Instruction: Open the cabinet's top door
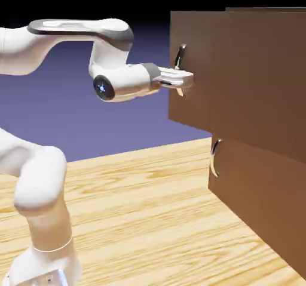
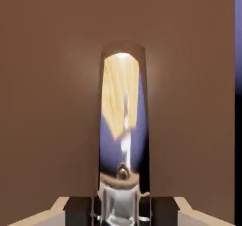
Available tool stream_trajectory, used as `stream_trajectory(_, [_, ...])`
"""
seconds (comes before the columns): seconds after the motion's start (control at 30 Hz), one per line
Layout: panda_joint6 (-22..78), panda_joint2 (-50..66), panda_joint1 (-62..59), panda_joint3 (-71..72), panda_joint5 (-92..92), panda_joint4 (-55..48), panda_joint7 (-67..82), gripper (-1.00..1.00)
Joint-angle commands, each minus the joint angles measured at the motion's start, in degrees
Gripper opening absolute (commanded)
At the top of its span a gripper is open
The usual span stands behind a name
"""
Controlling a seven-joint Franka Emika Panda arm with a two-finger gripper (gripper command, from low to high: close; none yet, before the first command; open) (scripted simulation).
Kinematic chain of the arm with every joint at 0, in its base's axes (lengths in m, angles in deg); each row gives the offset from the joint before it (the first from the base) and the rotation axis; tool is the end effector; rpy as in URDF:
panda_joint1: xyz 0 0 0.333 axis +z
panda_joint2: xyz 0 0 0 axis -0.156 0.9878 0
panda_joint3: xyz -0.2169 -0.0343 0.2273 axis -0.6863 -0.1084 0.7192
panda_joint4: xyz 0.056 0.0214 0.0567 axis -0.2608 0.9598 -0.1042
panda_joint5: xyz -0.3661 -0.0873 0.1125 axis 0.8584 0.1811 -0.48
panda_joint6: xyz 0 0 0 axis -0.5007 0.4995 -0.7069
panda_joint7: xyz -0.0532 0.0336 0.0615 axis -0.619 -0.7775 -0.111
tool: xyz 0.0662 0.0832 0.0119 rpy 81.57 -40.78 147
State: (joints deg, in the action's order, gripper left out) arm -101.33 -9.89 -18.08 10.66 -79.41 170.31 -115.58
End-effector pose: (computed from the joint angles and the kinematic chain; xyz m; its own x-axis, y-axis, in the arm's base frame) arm 0.3207 0.0516 0.5583 -0.2960 0.6399 -0.7091 -0.2966 0.6441 0.7051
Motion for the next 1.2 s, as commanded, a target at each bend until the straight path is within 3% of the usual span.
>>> stream_trajectory(0.0, [0.7, -1.4, 1.2, -1.7, 2.3, 1.3, -1.3, -1.00])
stream_trajectory(0.3, [8.5, -13.7, 6.2, -15.6, 24.8, 10.5, -13.1, -1.00])
stream_trajectory(0.63, [24.7, -23.7, 2.1, -33.1, 49.7, 14.5, -22.8, -1.00])
stream_trajectory(0.9, [40.8, -23.7, -1.1, -49.7, 66.8, 10.6, -25.1, -1.00])
stream_trajectory(1.17, [57.4, -18.4, 3.2, -66.3, 80.7, -0.7, -25.0, -1.00])
